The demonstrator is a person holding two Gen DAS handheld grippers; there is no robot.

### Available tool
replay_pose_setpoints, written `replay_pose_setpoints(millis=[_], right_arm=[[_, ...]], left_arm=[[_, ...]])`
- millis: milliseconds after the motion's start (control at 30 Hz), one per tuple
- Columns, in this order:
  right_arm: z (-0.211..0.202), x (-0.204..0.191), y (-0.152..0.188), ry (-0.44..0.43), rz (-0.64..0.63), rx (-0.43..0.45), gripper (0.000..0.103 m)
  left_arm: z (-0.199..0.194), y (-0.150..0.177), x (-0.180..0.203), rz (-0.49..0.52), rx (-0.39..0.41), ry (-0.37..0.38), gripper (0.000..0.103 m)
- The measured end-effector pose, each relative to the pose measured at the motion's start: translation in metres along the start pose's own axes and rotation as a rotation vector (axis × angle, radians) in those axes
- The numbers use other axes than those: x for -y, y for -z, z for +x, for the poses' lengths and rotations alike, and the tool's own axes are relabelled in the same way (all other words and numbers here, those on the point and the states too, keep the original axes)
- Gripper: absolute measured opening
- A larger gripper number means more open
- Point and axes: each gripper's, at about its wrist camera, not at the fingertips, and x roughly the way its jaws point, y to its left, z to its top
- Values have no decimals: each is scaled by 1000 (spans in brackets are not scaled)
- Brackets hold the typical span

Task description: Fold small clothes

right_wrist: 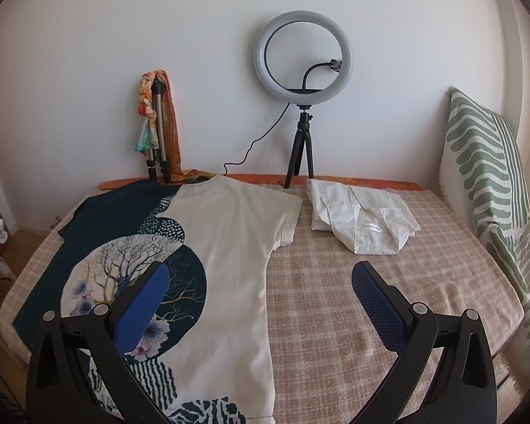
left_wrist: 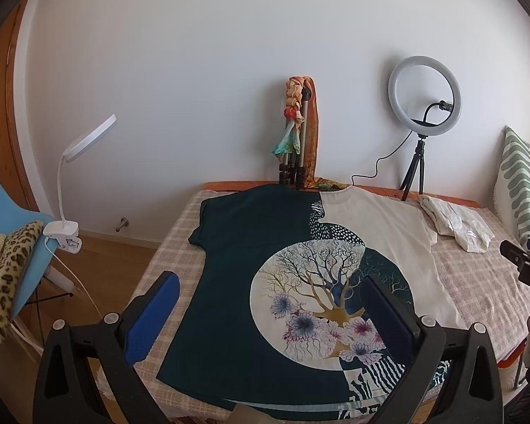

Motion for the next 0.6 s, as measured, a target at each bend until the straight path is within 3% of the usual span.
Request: replay_pose_setpoints(millis=[600], right_arm=[[4,-4,1,-1,-6,-8,102]], left_arm=[[4,0,-4,-12,-11,-11,103]])
